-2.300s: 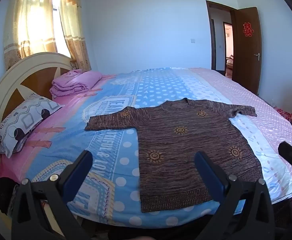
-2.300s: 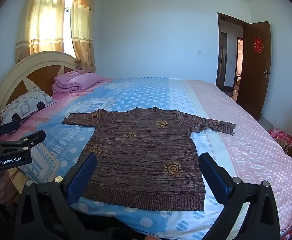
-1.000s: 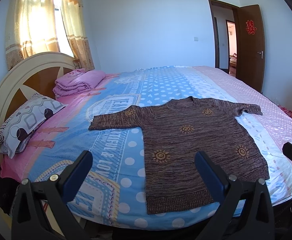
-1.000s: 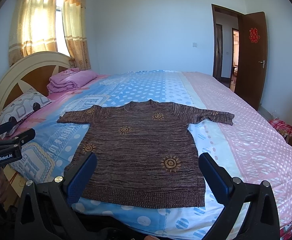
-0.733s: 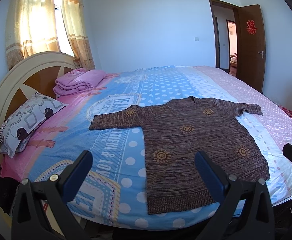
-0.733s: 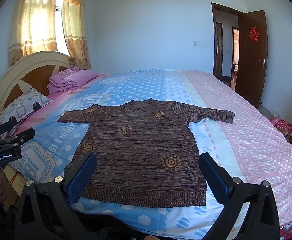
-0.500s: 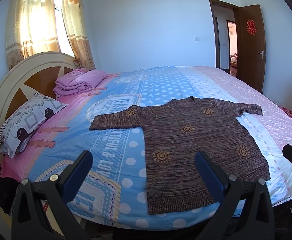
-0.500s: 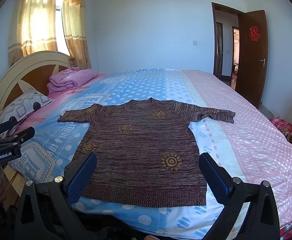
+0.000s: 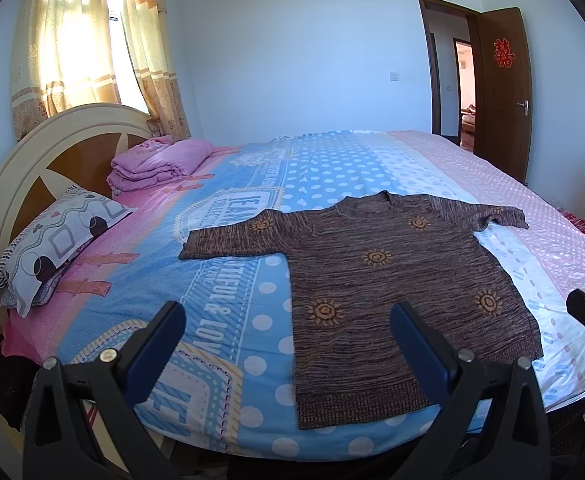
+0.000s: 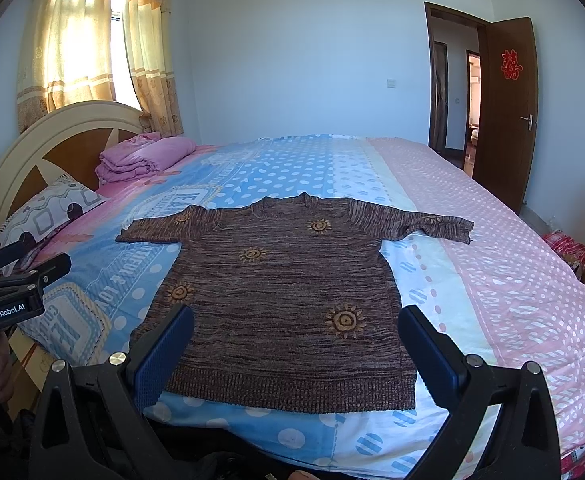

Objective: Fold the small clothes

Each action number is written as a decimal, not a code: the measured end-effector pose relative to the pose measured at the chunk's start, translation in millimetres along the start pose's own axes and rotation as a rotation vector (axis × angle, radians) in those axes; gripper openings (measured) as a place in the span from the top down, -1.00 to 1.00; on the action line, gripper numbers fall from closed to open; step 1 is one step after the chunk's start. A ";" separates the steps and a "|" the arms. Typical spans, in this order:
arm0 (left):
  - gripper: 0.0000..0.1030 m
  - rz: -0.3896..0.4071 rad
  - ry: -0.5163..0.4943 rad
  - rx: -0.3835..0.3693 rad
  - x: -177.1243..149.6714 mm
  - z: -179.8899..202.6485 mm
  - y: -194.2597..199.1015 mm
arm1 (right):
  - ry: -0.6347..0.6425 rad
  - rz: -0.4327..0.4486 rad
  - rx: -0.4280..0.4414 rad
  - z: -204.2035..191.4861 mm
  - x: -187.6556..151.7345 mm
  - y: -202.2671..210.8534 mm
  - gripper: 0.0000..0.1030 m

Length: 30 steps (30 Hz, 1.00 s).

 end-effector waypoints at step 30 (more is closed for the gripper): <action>-1.00 -0.037 -0.022 0.016 -5.9 10.1 -27.4 | -0.014 -0.050 0.019 18.8 -11.0 -27.3 -0.98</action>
Point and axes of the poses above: each gripper's, at about its wrist camera, not at the fingertips, and y roughly against the way its jaws point, z to its right, x to its top, the point moved 6 cm from there along -y, roughly the way its jaws point, and after that the axes turned 14 degrees about x, right-handed, at the moved point
